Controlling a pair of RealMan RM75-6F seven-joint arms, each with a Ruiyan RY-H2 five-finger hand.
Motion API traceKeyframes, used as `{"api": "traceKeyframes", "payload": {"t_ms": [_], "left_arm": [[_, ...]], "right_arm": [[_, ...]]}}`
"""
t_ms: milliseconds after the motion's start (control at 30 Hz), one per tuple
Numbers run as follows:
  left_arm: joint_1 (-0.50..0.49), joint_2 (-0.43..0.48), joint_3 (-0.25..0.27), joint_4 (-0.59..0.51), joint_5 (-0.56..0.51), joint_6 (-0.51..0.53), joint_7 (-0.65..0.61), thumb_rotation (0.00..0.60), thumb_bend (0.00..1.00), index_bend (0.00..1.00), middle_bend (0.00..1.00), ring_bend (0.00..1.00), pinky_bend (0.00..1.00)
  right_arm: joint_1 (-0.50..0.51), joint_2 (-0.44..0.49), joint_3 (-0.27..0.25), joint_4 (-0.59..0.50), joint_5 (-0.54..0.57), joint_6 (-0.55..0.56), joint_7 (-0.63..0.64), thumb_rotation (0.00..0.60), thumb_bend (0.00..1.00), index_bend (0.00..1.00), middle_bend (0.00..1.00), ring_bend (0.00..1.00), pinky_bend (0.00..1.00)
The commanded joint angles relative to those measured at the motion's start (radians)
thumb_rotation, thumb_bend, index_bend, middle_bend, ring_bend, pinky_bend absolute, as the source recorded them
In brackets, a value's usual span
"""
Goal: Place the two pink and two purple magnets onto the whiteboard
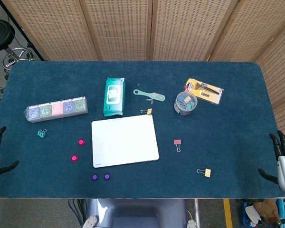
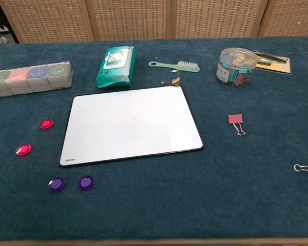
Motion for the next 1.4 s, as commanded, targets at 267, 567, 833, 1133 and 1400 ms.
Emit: {"api": "traceKeyframes", "payload": {"t_ms": [267, 567, 833, 1133, 1400], "left_arm": [[-0.014, 0.010, 0.005, 0.010, 0.049, -0.060, -0.047, 0.600, 0.00, 0.00, 0.00, 0.00, 0.00], [-0.119, -0.006, 0.047, 0.067, 0.151, -0.257, -0.097, 0.600, 0.10, 0.08, 0.00, 0.00, 0.00], [-0.209, -0.094, 0.043, 0.118, 0.133, -0.423, -0.038, 0.600, 0.24, 0.22, 0.00, 0.00, 0.00], [-0.266, -0.199, 0.020, 0.174, 0.084, -0.511, 0.012, 0.600, 0.29, 0.32, 0.00, 0.00, 0.00], [-0.274, -0.261, 0.021, 0.210, 0.064, -0.517, 0.042, 0.600, 0.29, 0.35, 0.00, 0.00, 0.00]], "right_arm": [[-0.007, 0.011, -0.002, -0.015, -0.005, 0.005, 0.012, 0.600, 0.00, 0.00, 0.00, 0.00, 0.00], [-0.007, 0.018, -0.003, -0.021, 0.005, -0.008, 0.018, 0.600, 0.00, 0.00, 0.00, 0.00, 0.00], [-0.008, 0.027, -0.003, -0.024, 0.016, -0.016, 0.029, 0.600, 0.00, 0.00, 0.00, 0.00, 0.00], [-0.005, 0.030, -0.002, -0.023, 0.029, -0.032, 0.032, 0.600, 0.00, 0.00, 0.00, 0.00, 0.00], [-0.005, 0.033, -0.001, -0.024, 0.032, -0.033, 0.038, 0.600, 0.00, 0.00, 0.00, 0.00, 0.00]]}}
